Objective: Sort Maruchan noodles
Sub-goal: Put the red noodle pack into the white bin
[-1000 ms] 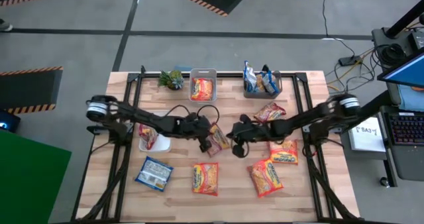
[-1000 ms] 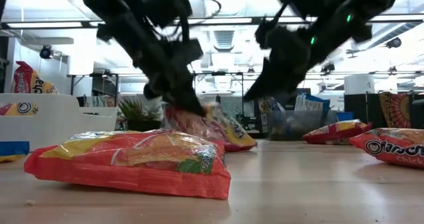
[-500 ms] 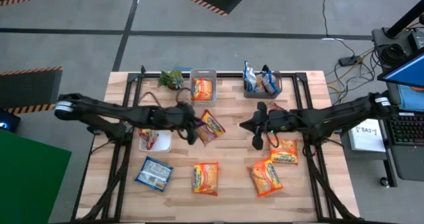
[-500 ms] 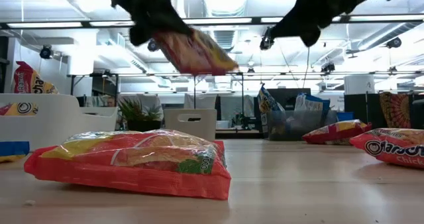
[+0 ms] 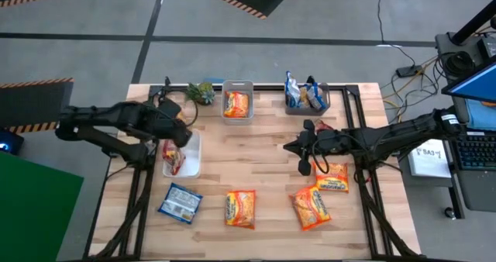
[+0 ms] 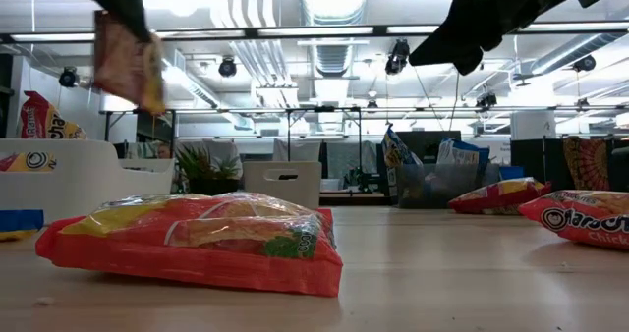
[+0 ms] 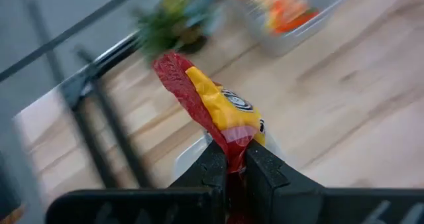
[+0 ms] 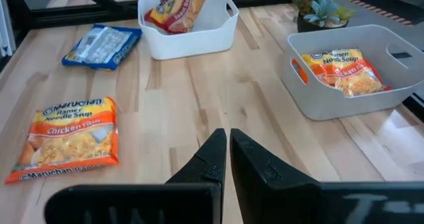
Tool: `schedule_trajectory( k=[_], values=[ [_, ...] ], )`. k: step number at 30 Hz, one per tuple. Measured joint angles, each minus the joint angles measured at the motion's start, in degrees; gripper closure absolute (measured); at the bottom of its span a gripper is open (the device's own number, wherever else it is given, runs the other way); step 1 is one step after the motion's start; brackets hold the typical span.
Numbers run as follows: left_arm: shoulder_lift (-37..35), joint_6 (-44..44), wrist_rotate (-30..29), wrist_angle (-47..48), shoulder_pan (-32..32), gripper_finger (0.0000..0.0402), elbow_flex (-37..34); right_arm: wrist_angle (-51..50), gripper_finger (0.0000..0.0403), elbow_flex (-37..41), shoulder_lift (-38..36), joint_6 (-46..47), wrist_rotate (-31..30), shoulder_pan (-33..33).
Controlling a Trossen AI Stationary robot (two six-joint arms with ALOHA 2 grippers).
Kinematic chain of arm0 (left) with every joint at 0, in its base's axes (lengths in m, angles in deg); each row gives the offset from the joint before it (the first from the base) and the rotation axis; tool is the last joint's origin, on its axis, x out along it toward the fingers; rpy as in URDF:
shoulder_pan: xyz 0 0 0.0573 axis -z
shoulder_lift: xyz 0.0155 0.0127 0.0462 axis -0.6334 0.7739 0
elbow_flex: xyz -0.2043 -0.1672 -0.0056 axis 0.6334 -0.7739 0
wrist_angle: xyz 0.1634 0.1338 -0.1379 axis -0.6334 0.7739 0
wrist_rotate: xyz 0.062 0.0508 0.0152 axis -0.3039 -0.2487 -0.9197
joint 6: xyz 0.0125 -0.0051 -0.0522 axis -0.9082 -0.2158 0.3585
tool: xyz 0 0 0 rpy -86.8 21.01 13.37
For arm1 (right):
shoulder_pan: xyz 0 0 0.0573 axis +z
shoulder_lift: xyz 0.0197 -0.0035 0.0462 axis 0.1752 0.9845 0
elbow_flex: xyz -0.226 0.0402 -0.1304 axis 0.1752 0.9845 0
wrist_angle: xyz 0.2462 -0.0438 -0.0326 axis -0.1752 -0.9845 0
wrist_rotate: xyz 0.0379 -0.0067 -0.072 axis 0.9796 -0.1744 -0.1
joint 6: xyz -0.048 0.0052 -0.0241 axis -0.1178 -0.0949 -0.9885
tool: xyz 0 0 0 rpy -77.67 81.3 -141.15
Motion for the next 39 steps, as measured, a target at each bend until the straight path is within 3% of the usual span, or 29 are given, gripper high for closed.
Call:
schedule_trajectory(
  k=[5,10,19,26,35,39],
  values=[
    [1.6,0.3,4.3,-3.6,0.0,0.0395,-3.9,0.1,0.039,0.0,0.2,-0.3,0.0,0.0],
    [5.3,5.4,4.6,-3.4,0.0,0.0392,-11.9,0.0,0.039,0.0,0.2,0.2,0.0,0.0],
    [16.2,8.3,9.0,-7.0,0.0,0.0375,-19.7,-0.1,0.039,0.0,0.2,0.2,0.0,0.0],
    [23.2,6.2,9.5,-6.9,0.0,0.0349,-19.1,-0.3,0.039,0.0,0.2,0.9,0.0,0.0],
    [22.8,1.5,10.1,-6.1,0.0,0.0258,-15.9,-0.4,0.039,0.7,0.2,5.9,0.1,0.3],
    [22.2,-2.2,4.9,-6.7,0.3,0.0228,-11.5,-0.4,0.039,2.1,0.2,10.6,0.7,1.9]
  ],
)
